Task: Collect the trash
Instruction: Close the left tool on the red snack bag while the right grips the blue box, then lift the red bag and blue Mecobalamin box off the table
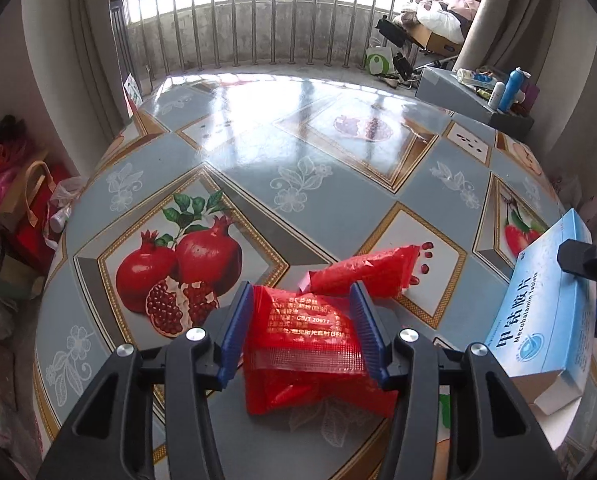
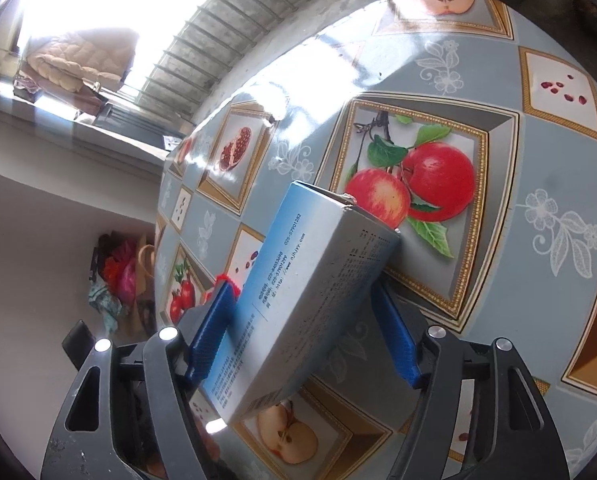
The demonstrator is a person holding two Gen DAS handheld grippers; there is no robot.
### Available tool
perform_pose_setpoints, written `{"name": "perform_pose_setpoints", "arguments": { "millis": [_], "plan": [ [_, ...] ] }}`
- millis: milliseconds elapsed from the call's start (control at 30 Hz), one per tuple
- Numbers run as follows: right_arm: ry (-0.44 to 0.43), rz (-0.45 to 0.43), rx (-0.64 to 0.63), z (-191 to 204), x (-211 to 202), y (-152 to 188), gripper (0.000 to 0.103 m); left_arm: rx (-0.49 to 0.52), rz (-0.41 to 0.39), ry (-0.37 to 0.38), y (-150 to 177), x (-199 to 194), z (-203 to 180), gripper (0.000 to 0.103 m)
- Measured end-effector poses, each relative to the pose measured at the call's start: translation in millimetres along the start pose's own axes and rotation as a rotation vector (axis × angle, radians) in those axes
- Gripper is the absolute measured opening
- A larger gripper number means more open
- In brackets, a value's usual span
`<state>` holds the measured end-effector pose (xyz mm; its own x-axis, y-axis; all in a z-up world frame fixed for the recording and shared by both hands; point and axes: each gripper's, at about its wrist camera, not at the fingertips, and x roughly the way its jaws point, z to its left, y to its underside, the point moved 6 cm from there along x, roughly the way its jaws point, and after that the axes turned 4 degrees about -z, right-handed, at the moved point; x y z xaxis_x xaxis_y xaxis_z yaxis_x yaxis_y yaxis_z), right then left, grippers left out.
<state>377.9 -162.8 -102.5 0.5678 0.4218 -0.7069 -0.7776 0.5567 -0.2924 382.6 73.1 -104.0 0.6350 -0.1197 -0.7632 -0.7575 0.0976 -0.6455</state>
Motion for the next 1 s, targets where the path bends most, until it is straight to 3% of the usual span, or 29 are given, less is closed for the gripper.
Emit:
{"name": "perform_pose_setpoints", "arguments": {
  "millis": [133, 333, 733, 1000],
  "plan": [
    [-0.029, 0.018, -0.021, -1, -9, 0, 0.046, 0.069, -0.013, -0.005, 5, -4, -7, 0.034],
    [-0.057, 0.045, -0.058, -9, -23, 3, 0.034, 0.150, -0.020, 0.040, 21, -16, -32, 0.032],
    [-0.144, 0.123, -0.052, -58, -69, 50, 0.031, 0.300, -0.009, 0.198, 98, -77, -116, 0.032],
    [-0.148, 0.138, -0.091, -111, -141, 109, 0.032, 0.377, 0.062, 0.395, 170, -136, -175, 0.031]
  ]
}}
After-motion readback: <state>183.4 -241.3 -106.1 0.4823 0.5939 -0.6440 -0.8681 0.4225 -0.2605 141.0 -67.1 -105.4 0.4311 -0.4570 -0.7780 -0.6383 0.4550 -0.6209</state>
